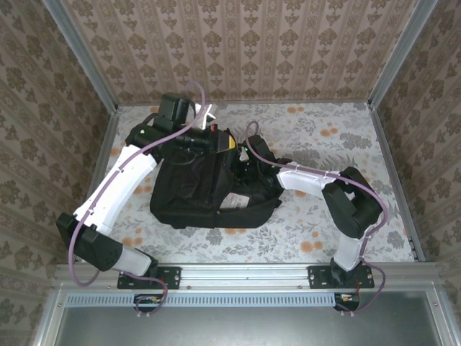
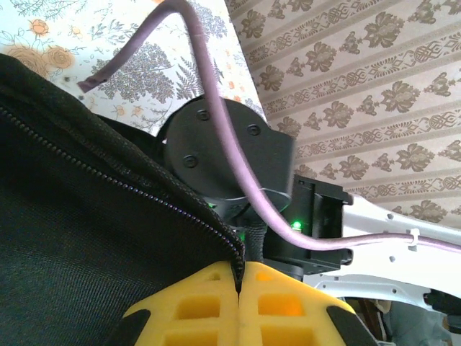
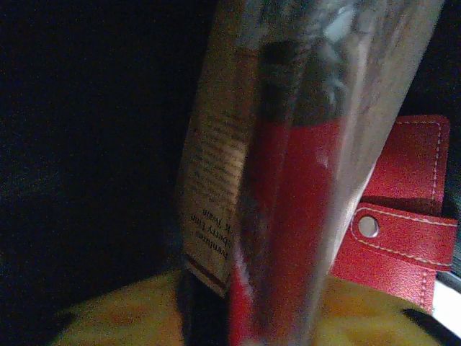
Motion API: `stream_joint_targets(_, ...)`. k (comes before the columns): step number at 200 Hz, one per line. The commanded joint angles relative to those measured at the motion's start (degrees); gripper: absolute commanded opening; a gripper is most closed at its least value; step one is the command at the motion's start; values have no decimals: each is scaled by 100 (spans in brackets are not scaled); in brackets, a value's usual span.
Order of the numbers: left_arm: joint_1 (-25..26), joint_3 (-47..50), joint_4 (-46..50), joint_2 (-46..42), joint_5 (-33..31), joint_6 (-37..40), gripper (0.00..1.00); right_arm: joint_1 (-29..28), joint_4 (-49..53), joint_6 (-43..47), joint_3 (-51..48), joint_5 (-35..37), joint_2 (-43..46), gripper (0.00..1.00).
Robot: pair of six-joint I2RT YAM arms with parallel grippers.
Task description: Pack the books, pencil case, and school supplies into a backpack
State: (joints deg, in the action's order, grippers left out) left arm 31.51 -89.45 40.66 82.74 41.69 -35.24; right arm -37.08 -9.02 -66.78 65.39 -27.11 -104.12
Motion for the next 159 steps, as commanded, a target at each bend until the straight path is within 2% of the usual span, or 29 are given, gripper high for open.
stream_joint_targets(1,-94,-112,-351,-345,346,-101,5,-89,-30,51,300,196,-95,53)
stream_joint_targets(18,-157,-56,-366,-411,347,-122,5,-88,98,188,195,370,40,59)
stream_joint_targets(72,-327,194,-412,-535,345,-158,5,-80,839,819,79,720,501,67)
stream_joint_targets(105,-410,253,-388,-602,313,-158,5,-100,1936,1604,246,1413,790,82)
stream_joint_targets(159,-470,294,-226,-592,206,-55,6,-98,2891,2566,443,2235,1420,83)
